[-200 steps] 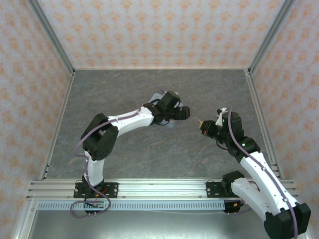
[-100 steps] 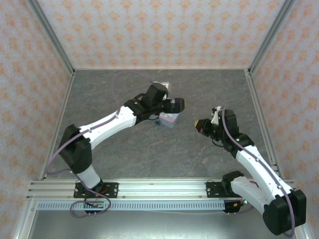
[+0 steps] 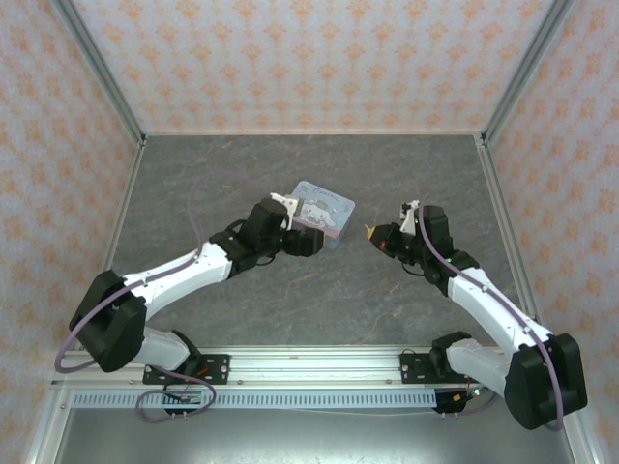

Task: Unlock the padlock with the key

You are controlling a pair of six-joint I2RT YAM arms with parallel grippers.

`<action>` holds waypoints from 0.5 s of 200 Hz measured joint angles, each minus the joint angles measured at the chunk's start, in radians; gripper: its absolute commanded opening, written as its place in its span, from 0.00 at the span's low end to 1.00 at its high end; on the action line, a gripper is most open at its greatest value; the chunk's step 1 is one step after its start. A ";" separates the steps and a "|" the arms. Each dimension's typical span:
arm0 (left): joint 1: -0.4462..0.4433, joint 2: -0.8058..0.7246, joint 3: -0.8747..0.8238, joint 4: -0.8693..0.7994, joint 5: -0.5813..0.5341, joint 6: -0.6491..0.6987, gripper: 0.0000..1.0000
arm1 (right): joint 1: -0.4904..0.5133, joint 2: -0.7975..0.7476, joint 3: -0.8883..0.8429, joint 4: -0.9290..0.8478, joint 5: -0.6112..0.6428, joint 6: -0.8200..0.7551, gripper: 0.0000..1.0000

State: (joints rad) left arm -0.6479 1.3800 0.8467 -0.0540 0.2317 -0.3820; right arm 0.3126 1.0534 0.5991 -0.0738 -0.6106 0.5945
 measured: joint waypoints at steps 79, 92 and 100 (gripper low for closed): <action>0.062 -0.085 -0.162 0.095 0.034 0.051 1.00 | 0.062 0.215 0.042 0.143 -0.007 0.023 0.00; 0.101 -0.065 -0.174 0.122 0.085 0.051 1.00 | 0.067 0.280 0.072 0.169 -0.014 0.029 0.00; 0.129 -0.039 -0.177 0.145 0.118 0.051 1.00 | 0.069 0.315 0.093 0.180 -0.016 0.032 0.00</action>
State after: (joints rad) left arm -0.5194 1.3411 0.6701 0.0910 0.3500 -0.3309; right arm 0.3813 1.3685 0.6926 0.1059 -0.6266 0.6266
